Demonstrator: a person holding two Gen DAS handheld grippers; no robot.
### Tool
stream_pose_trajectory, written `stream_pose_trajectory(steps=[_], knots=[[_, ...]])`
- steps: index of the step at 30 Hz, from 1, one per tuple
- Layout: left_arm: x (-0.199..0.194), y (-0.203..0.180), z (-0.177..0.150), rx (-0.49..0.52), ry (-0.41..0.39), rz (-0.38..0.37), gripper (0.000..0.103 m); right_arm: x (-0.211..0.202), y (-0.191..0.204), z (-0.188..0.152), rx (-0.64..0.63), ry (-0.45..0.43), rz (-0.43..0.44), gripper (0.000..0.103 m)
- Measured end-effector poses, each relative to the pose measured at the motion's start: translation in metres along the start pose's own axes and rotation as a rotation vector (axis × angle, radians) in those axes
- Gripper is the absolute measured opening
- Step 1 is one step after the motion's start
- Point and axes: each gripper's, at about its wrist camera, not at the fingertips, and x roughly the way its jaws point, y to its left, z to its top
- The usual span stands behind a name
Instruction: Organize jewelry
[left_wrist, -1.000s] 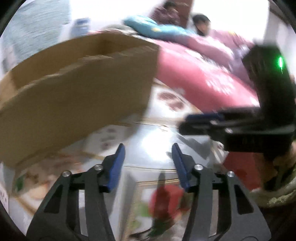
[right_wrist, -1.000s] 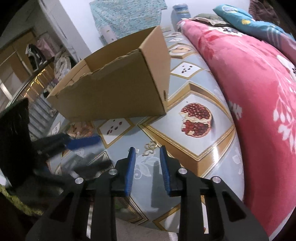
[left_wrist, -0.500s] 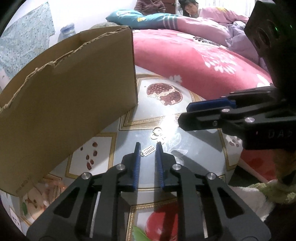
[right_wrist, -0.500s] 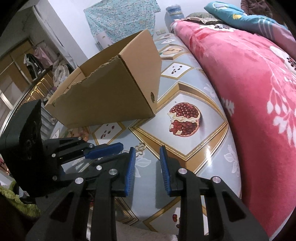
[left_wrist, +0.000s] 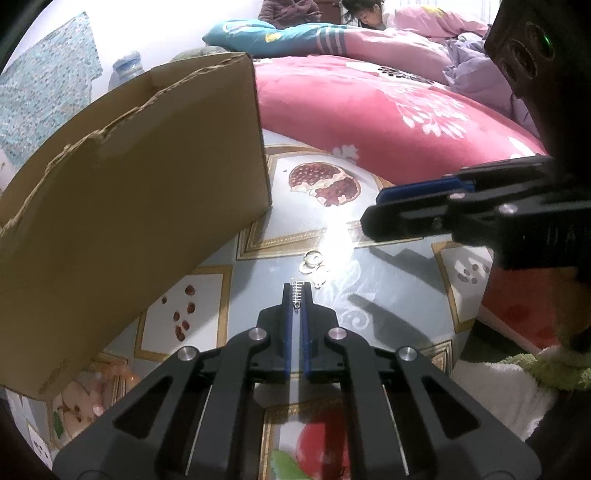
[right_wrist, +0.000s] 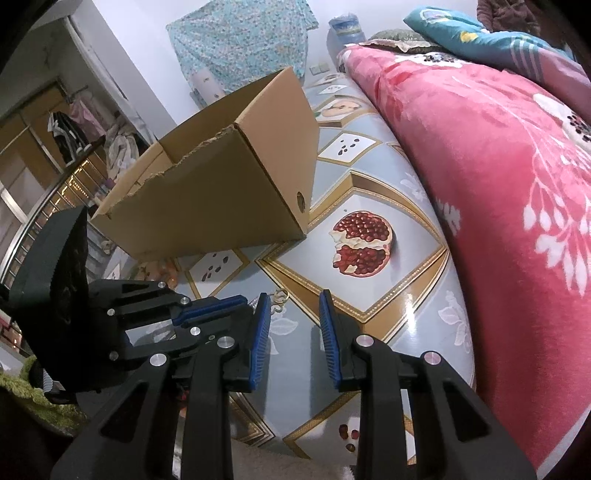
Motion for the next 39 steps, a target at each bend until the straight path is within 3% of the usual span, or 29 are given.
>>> stream_pose_trajectory(steps=[17, 22, 23, 27, 39], knots=[[-0.027, 0.034, -0.033, -0.134, 0.002, 0.055, 0.000, 0.008, 0.022, 0.003, -0.046, 0.021, -0.001, 0.027], [-0.031, 0.045, -0.038, -0.184, -0.003, 0.040, 0.000, 0.011, 0.026, 0.004, -0.053, 0.029, 0.000, 0.027], [-0.032, 0.046, -0.039, -0.190, -0.004, 0.037, 0.000, 0.011, 0.027, 0.005, -0.053, 0.030, -0.001, 0.027], [-0.036, 0.048, -0.041, -0.194, -0.013, 0.035, 0.020, 0.012, 0.029, 0.006, -0.056, 0.032, -0.003, 0.027], [-0.029, 0.041, -0.034, -0.135, 0.002, 0.029, 0.020, 0.021, 0.027, 0.005, -0.050, 0.052, 0.007, 0.027]])
